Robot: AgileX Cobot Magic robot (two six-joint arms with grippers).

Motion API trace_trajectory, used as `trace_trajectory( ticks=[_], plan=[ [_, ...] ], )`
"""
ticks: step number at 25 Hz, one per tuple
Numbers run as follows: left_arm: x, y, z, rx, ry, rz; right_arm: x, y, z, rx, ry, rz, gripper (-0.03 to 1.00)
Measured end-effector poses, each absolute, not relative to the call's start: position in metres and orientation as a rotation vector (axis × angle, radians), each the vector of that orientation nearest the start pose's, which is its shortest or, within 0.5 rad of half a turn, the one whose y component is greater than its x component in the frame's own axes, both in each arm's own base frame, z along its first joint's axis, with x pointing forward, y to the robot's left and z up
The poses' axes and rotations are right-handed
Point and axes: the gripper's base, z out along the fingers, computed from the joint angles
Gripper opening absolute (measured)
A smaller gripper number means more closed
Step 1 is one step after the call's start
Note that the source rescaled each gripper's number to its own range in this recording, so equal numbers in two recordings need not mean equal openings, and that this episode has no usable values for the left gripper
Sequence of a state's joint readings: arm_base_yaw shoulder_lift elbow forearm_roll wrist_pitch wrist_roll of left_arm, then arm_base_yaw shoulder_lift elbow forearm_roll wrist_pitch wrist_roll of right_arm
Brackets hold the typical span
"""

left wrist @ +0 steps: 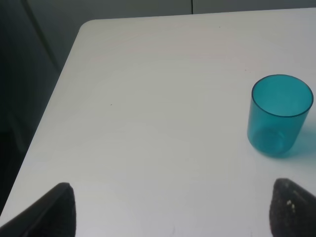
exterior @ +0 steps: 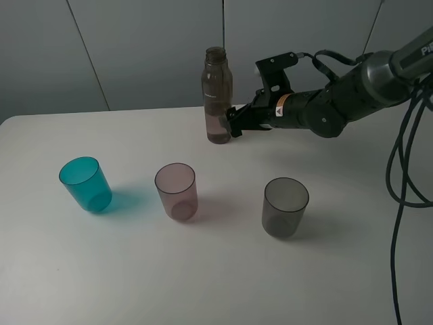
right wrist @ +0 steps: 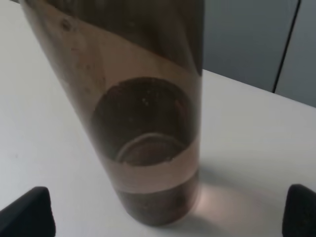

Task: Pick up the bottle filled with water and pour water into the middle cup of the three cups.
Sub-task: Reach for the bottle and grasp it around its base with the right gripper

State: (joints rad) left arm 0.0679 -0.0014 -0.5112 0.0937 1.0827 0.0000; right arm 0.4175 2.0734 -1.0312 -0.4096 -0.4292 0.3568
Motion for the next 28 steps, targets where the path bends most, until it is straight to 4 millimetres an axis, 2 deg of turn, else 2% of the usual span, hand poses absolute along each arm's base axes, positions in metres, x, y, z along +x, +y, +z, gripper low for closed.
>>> trace_trajectory(
  ticks=[10,14,28],
  plan=[
    [-0.008,0.007,0.279,-0.076,2.052,0.154,0.368,0.189,0.093,-0.591,1.963,0.53,1.0],
    [-0.008,0.007,0.279,-0.076,2.052,0.154,0.369,0.19,0.086,-0.603,1.949,0.525,1.0],
    [-0.008,0.007,0.279,-0.076,2.052,0.154,0.374,0.181,0.083,-0.605,1.916,0.498,1.0]
  ],
)
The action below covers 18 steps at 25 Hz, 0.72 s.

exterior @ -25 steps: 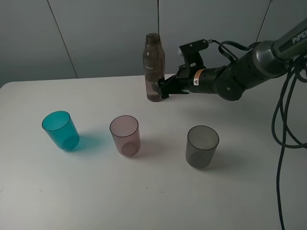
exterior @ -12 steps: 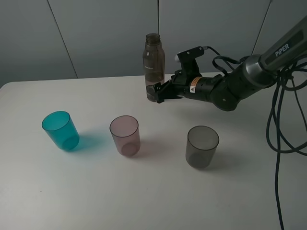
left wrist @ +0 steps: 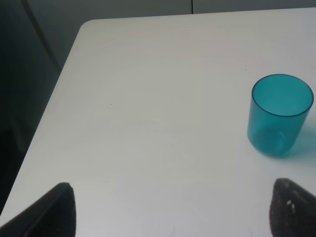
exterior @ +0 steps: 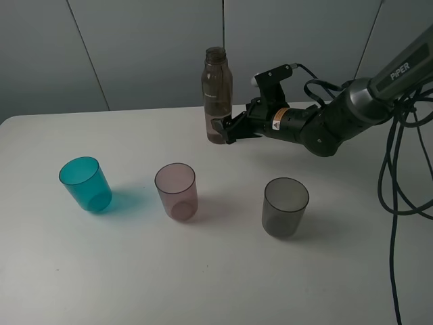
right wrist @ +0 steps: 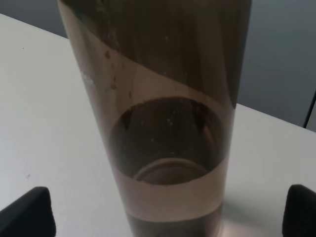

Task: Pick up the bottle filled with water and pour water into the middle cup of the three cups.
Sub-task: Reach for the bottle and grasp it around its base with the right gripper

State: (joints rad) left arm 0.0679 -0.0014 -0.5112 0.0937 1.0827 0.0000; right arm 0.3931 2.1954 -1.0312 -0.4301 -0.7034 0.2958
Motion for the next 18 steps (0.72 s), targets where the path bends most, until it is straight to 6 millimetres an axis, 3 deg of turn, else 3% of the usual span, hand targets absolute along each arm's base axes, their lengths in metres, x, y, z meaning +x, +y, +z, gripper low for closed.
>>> trace_trajectory(
  ticks=[7,18],
  plan=[
    [-0.008,0.007,0.279,-0.076,2.052,0.154,0.383,0.186,0.068,-0.61,1.912,0.507,1.0],
    [-0.008,0.007,0.279,-0.076,2.052,0.154,0.404,0.195,0.065,-0.636,1.859,0.507,1.0]
  ],
)
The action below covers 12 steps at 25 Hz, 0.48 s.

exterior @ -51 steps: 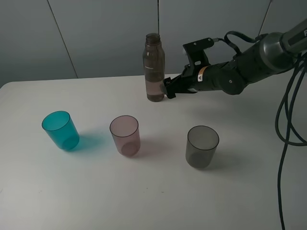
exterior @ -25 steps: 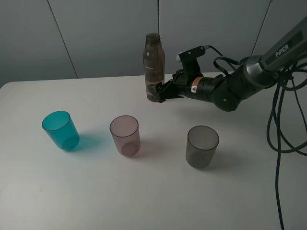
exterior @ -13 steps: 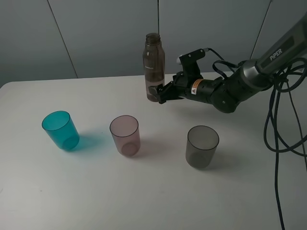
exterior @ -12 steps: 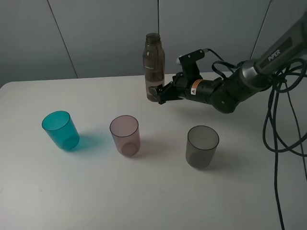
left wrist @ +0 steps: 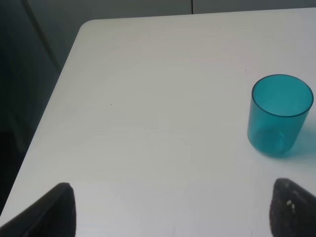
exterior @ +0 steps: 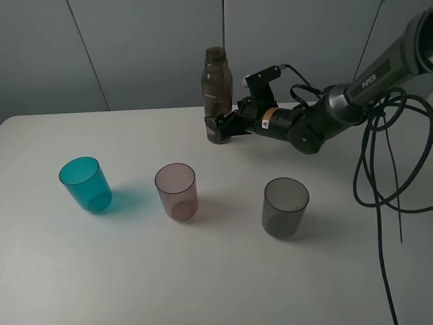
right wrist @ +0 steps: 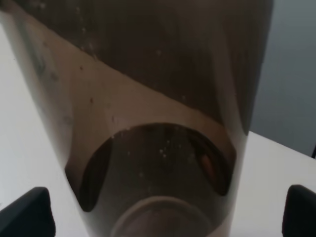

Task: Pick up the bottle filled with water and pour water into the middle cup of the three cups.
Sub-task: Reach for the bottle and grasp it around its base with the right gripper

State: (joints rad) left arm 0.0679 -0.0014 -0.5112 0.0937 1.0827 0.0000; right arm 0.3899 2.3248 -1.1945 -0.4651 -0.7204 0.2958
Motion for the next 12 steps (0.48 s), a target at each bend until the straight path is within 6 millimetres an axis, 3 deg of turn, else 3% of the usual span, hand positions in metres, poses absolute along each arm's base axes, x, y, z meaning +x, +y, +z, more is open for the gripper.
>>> trace_trajectory(
  ticks=[12],
  plan=[
    [-0.008,0.007,0.279,-0.076,2.052,0.154,0.418,0.205,0.063,-0.659,1.806,0.545,1.0]
  ],
)
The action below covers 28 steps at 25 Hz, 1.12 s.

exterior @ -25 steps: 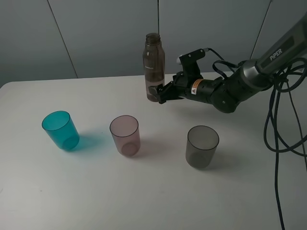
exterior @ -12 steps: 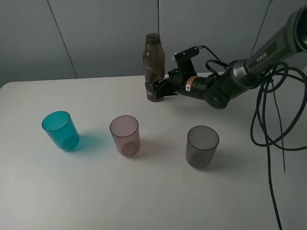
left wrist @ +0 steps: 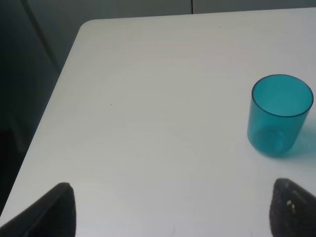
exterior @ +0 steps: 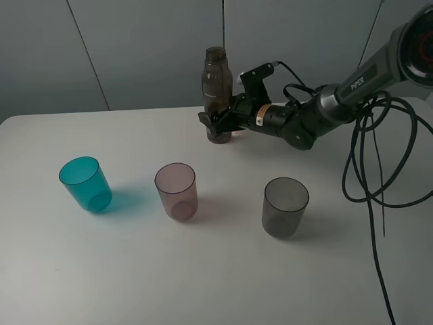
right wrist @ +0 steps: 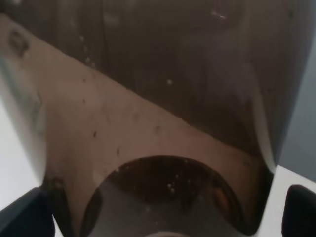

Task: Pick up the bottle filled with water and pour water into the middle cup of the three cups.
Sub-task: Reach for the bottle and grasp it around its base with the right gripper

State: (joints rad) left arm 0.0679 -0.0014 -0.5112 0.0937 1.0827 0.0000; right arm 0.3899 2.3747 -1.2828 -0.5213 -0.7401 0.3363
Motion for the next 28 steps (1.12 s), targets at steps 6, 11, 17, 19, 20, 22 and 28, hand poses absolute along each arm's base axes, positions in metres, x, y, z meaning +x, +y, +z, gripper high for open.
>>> trace_trajectory(
  ticks=[6,11,17,19,20,22,28],
  plan=[
    [-0.008,0.007,0.279,-0.076,2.052,0.154,0.418,0.207,0.061,-0.665,1.782,0.568,1.0],
    [-0.008,0.007,0.279,-0.076,2.052,0.154,0.421,0.212,0.062,-0.664,1.754,0.585,1.0],
    [-0.008,0.007,0.279,-0.07,2.053,0.158,0.426,0.222,0.058,-0.671,1.733,0.599,1.0],
    [-0.008,0.007,0.279,-0.07,2.053,0.158,0.428,0.224,0.06,-0.67,1.724,0.6,1.0],
    [-0.008,0.007,0.279,-0.07,2.053,0.158,0.429,0.225,0.06,-0.67,1.726,0.598,1.0],
    [-0.008,0.007,0.279,-0.07,2.053,0.158,0.43,0.226,0.062,-0.665,1.72,0.599,1.0],
    [-0.008,0.007,0.279,-0.07,2.053,0.158,0.431,0.225,0.062,-0.644,1.724,0.596,1.0]
  ],
)
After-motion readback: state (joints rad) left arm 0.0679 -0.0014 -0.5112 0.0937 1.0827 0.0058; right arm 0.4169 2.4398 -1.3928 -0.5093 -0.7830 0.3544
